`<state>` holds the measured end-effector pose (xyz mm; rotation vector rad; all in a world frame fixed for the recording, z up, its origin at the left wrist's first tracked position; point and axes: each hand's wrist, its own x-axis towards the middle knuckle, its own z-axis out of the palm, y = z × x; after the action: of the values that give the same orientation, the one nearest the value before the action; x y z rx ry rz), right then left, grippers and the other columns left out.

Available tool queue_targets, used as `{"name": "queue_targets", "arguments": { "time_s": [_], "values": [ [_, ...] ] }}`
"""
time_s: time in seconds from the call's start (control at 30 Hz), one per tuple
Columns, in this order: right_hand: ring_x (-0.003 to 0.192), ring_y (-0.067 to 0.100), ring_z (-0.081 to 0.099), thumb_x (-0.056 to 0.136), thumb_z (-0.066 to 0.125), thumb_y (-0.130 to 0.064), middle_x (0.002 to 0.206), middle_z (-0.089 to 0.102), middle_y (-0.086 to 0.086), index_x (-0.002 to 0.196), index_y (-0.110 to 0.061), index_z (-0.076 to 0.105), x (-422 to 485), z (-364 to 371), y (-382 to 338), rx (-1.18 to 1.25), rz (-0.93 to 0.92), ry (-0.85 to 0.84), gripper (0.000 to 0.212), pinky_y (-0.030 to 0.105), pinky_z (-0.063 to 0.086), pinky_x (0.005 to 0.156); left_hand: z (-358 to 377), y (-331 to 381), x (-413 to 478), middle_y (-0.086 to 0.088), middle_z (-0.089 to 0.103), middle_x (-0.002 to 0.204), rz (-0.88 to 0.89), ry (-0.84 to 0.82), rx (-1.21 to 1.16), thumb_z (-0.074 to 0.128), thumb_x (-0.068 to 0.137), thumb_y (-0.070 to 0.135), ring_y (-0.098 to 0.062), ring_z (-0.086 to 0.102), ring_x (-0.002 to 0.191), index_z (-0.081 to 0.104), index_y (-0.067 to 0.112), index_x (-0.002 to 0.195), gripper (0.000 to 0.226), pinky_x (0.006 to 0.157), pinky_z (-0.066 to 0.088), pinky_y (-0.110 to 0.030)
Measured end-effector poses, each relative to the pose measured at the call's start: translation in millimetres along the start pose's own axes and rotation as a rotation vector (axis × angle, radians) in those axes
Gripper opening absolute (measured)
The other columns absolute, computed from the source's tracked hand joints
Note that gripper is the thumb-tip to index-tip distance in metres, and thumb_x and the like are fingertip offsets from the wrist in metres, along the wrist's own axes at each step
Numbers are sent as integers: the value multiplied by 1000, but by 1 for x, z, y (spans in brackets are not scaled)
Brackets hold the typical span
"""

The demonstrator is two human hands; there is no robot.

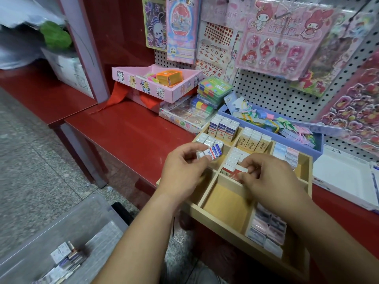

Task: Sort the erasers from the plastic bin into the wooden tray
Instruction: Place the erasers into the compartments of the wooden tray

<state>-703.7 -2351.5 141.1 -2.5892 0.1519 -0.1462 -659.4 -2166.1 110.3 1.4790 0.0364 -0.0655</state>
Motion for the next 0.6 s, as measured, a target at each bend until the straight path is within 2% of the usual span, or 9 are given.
{"name": "queue_targets", "arguments": {
  "time_s": [0.17, 0.27, 0.37, 0.47, 0.6],
  "values": [
    [82, 10, 57, 90, 74, -32, 86, 62, -13, 99, -32, 68, 1, 22, -3, -65, -8, 63, 12, 35, 52, 73, 1, 0, 0, 3, 76, 88, 18, -1, 18, 76, 87, 2, -7, 62, 70, 75, 18, 97, 18, 66, 52, -25],
    [85, 14, 58, 89, 73, -40, 83, 64, -13, 92, -31, 63, 3, 30, -4, -138, -25, 94, 13, 36, 52, 72, 1, 0, -1, 3, 73, 84, 19, -2, 18, 76, 87, 2, -9, 60, 69, 75, 16, 102, 20, 66, 50, -26],
    [85, 16, 57, 90, 69, -45, 79, 63, -11, 85, -28, 65, 7, 33, -3, -192, -66, 99, 19, 37, 52, 72, -2, 0, -1, 7, 70, 81, 14, 3, 43, 76, 87, 4, -3, 60, 64, 73, 15, 111, 26, 64, 51, -19],
    [86, 16, 55, 93, 67, -43, 80, 64, -9, 86, -28, 68, 7, 34, -4, -206, -99, 77, 17, 37, 50, 74, -3, 0, -1, -10, 77, 93, -11, 9, 41, 77, 87, 6, -10, 63, 72, 73, 12, 112, 26, 72, 54, -28],
    [87, 11, 57, 94, 66, -37, 80, 65, -13, 91, -30, 70, 9, 27, -3, -155, -107, 3, 9, 39, 53, 77, -2, 3, -3, -18, 76, 94, -32, 7, 45, 77, 88, 6, -19, 59, 71, 73, 10, 111, 23, 58, 49, -21]
  ]
}}
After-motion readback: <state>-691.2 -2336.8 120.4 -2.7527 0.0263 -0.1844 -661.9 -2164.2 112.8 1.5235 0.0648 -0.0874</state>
